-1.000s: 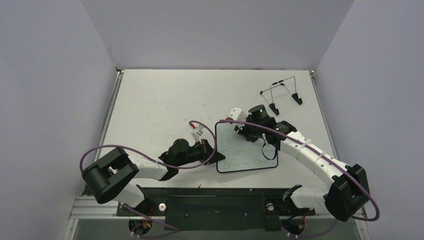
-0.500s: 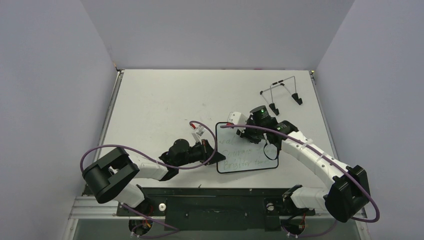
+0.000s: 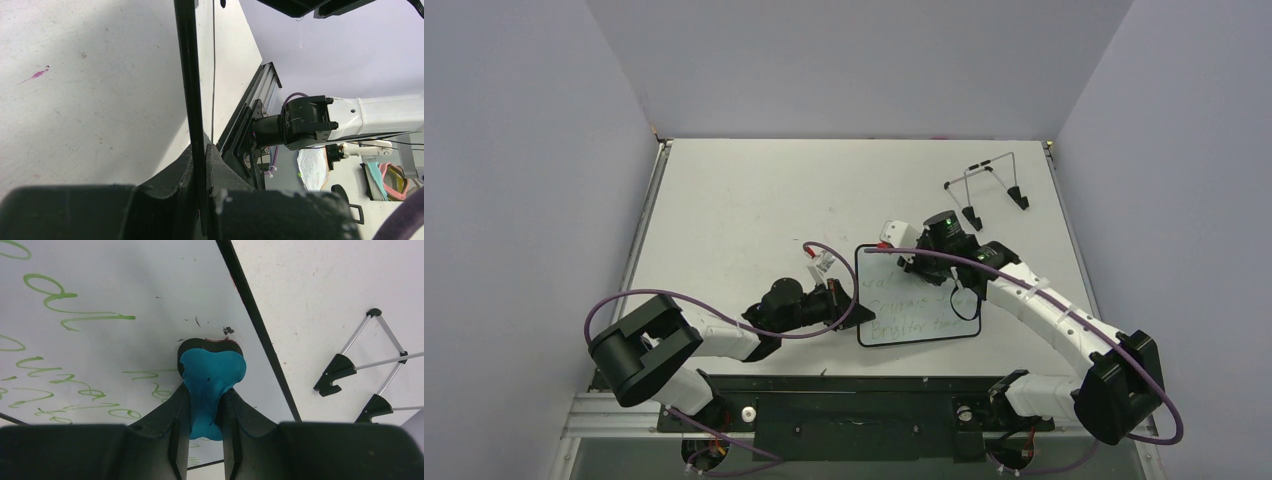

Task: Erase the whiteboard
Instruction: Erase the whiteboard at the center of the board.

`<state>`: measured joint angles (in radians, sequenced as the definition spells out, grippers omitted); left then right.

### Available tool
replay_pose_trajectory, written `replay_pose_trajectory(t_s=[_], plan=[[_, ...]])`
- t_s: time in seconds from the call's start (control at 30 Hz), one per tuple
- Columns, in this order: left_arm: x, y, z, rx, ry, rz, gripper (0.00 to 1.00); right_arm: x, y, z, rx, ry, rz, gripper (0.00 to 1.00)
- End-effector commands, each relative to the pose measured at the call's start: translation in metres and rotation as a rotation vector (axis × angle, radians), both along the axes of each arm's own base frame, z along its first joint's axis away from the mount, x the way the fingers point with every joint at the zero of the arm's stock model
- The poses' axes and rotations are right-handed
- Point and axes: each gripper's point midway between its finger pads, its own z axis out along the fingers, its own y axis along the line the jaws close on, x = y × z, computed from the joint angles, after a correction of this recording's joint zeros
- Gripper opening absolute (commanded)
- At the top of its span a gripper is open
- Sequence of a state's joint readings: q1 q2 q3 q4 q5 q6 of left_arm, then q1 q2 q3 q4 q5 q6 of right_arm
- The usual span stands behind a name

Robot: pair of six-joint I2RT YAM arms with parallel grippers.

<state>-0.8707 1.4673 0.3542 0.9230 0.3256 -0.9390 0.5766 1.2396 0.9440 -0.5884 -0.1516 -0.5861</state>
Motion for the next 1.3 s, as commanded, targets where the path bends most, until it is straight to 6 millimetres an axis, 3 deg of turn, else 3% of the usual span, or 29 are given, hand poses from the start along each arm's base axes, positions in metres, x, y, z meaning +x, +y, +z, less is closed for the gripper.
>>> replay_pose_trajectory(t_s=[0.0, 0.1, 0.13, 0.2, 0.23, 0.3, 0.43, 0.5, 0.53, 0.57, 0.6, 0.67, 0.7, 0.8, 0.87, 0.93, 1.1, 1.13, 1.23, 1.27], plan=[[-0.006, -0.014, 0.040, -0.093, -0.140, -0.076, 0.00, -0.003, 0.016, 0.004, 0.037, -0.008, 0.051, 0.00], [-0.006, -0.013, 0.040, -0.090, -0.140, -0.076, 0.00, -0.042, 0.042, 0.002, 0.133, 0.145, 0.255, 0.00], [-0.006, -0.013, 0.040, -0.088, -0.140, -0.076, 0.00, -0.044, 0.045, 0.004, 0.156, 0.158, 0.249, 0.00], [-0.007, -0.013, 0.039, -0.086, -0.138, -0.075, 0.00, -0.030, 0.043, 0.006, 0.175, 0.122, 0.144, 0.00], [-0.007, -0.013, 0.039, -0.085, -0.138, -0.075, 0.00, -0.005, 0.034, 0.012, 0.153, 0.024, 0.045, 0.00], [-0.008, -0.013, 0.039, -0.088, -0.139, -0.075, 0.00, 0.021, 0.015, 0.017, 0.140, -0.073, -0.124, 0.00], [-0.009, -0.013, 0.039, -0.090, -0.140, -0.074, 0.00, 0.031, 0.001, 0.024, 0.145, -0.124, -0.215, 0.00], [-0.009, -0.013, 0.040, -0.092, -0.141, -0.076, 0.00, 0.019, 0.009, 0.018, 0.130, -0.061, -0.116, 0.00], [-0.010, -0.013, 0.040, -0.092, -0.142, -0.077, 0.00, -0.003, 0.017, 0.008, 0.112, 0.028, 0.018, 0.00], [-0.010, -0.012, 0.040, -0.091, -0.141, -0.078, 0.00, -0.013, 0.022, 0.006, 0.108, 0.071, 0.091, 0.00], [-0.010, -0.012, 0.042, -0.093, -0.146, -0.078, 0.00, -0.039, 0.029, -0.001, 0.103, 0.153, 0.239, 0.00], [-0.010, -0.012, 0.042, -0.091, -0.149, -0.077, 0.00, -0.052, 0.035, -0.001, 0.108, 0.184, 0.327, 0.00], [-0.010, -0.011, 0.042, -0.089, -0.148, -0.076, 0.00, -0.050, 0.035, -0.001, 0.119, 0.187, 0.287, 0.00], [-0.011, -0.011, 0.043, -0.088, -0.148, -0.076, 0.00, -0.004, 0.020, 0.008, 0.096, 0.023, 0.052, 0.00], [-0.012, -0.011, 0.043, -0.086, -0.150, -0.078, 0.00, 0.013, 0.008, 0.015, 0.108, -0.038, -0.065, 0.00], [-0.012, -0.011, 0.041, -0.079, -0.147, -0.078, 0.00, 0.015, 0.002, 0.018, 0.123, -0.049, -0.091, 0.00], [-0.012, -0.015, 0.041, -0.079, -0.150, -0.093, 0.00, -0.038, 0.015, 0.006, 0.121, 0.122, 0.249, 0.00], [-0.012, -0.016, 0.040, -0.078, -0.148, -0.096, 0.00, -0.037, 0.015, 0.005, 0.121, 0.115, 0.247, 0.00], [-0.013, -0.017, 0.041, -0.086, -0.150, -0.099, 0.00, 0.006, -0.007, 0.015, 0.107, -0.039, -0.007, 0.00], [-0.013, -0.016, 0.041, -0.087, -0.151, -0.098, 0.00, 0.011, -0.012, 0.017, 0.112, -0.048, -0.048, 0.00]])
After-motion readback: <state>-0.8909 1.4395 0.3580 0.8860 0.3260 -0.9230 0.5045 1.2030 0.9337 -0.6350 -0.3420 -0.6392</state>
